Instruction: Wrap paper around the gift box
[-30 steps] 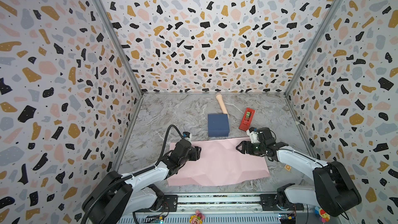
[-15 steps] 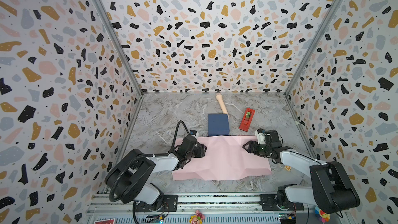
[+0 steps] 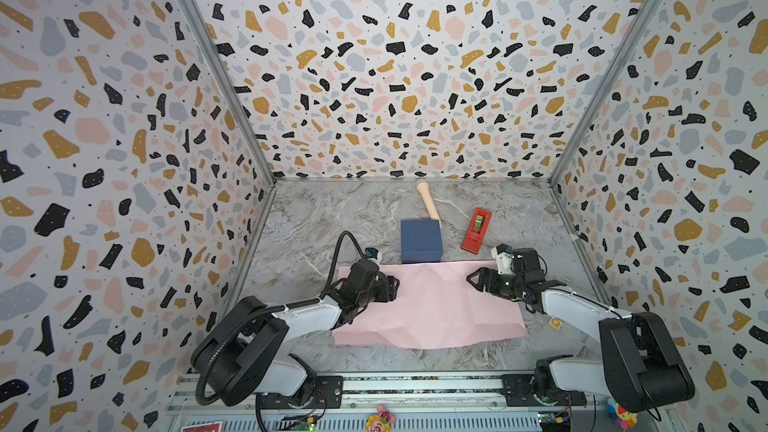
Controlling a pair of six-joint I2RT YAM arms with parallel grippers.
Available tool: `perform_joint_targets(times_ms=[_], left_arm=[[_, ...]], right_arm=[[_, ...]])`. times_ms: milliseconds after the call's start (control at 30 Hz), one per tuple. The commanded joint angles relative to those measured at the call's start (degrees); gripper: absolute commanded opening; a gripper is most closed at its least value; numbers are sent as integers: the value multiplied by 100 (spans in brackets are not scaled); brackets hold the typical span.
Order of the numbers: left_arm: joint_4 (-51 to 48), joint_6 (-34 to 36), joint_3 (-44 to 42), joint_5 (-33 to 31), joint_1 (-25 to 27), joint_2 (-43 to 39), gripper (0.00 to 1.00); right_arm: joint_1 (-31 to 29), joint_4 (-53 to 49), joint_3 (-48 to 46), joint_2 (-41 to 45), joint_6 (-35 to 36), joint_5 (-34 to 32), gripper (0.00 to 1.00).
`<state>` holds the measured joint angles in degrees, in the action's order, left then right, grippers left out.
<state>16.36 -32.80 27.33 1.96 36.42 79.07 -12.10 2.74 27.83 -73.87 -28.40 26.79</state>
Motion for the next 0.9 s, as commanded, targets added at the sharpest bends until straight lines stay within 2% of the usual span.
perform_joint_targets(times_ms=[0, 100, 300, 467, 533, 633, 867], left_arm=[[-11, 127, 411, -202, -30, -250, 79], [177, -72, 627, -196, -143, -288, 86], [478, -594, 1513, 383, -388, 445, 86], [327, -606, 2268, 433, -551, 1368, 86], [341, -579, 2474, 510, -597, 1699, 87], [298, -551, 2775, 676, -610, 2148, 87], [515, -779, 2927, 1050, -611, 2637, 90]], right_arm=[[-193, 181, 399, 363, 64, 218, 88], [-541, 325, 711, 260, 11, 129, 91], [-930, 585, 1648, -732, -264, -51, 96], [-979, 728, 2457, -1767, -373, 113, 95], [-979, 711, 2764, -2124, -233, 353, 94], [-970, 541, 3130, -2546, -166, 347, 93], [-996, 718, 3393, -3211, -410, 697, 89]])
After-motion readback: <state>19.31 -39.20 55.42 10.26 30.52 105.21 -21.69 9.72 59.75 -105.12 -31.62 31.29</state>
